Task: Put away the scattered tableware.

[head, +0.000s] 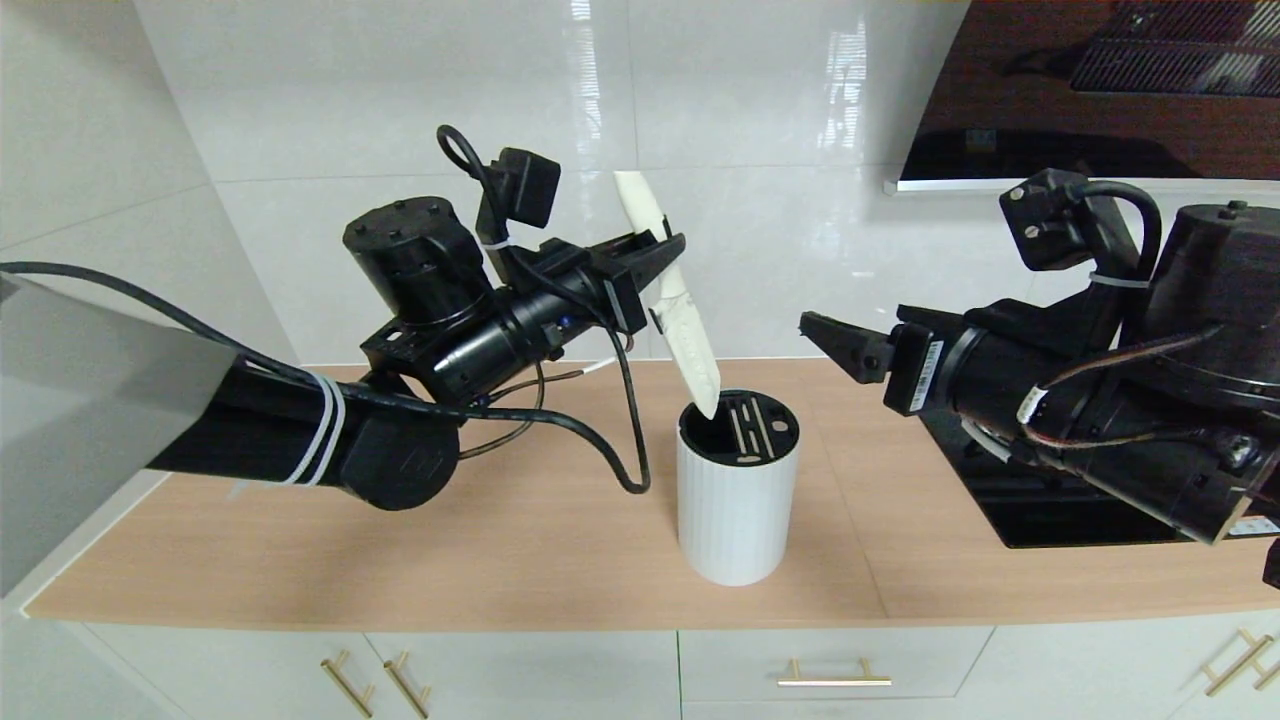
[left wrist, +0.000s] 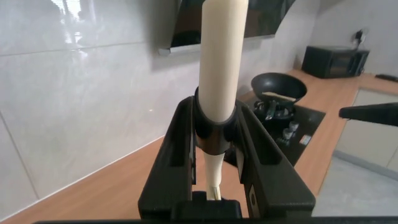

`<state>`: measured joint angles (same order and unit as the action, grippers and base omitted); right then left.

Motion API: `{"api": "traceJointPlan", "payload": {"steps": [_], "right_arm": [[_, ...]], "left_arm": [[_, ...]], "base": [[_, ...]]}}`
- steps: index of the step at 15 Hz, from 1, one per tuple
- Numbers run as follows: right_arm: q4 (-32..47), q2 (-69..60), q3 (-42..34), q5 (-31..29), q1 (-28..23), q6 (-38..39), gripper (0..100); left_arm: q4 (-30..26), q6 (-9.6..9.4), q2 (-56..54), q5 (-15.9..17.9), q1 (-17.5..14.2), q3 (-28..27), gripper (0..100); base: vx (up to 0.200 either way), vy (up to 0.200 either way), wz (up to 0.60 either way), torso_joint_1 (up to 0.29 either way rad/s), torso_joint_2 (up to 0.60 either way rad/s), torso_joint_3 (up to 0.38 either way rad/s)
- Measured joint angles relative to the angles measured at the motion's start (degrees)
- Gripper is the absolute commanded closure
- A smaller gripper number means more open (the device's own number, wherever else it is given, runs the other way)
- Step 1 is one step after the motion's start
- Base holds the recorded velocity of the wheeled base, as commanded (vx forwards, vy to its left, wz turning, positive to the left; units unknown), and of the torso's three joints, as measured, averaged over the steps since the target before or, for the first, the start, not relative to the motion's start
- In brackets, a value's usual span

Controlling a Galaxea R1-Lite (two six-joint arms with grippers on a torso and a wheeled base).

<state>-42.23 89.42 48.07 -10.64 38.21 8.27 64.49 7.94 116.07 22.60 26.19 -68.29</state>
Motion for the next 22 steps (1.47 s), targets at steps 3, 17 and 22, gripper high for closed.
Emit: {"api": "traceJointPlan", "payload": {"steps": [3,17,22], "right_arm": [[0.0,0.1,0.0,0.0,0.0,0.0,0],[0.0,0.2,-0.1,0.0,0.0,0.0,0],[-0.1,0.2,-0.1,0.0,0.0,0.0,0]], "left_arm": [[0.0,-2.33,1.5,-0.1,0.4,0.0,100],[-0.3,-5.40,5.2,-0.6,3.0,-2.2,100],[-3.1,-6.19,5.2,-0.6,2.4,-2.0,100]], "base": [[0.000,0.000,0.00,0.000,0.00,0.000],[0.000,0.000,0.00,0.000,0.00,0.000],[0.000,0.000,0.00,0.000,0.00,0.000]]}}
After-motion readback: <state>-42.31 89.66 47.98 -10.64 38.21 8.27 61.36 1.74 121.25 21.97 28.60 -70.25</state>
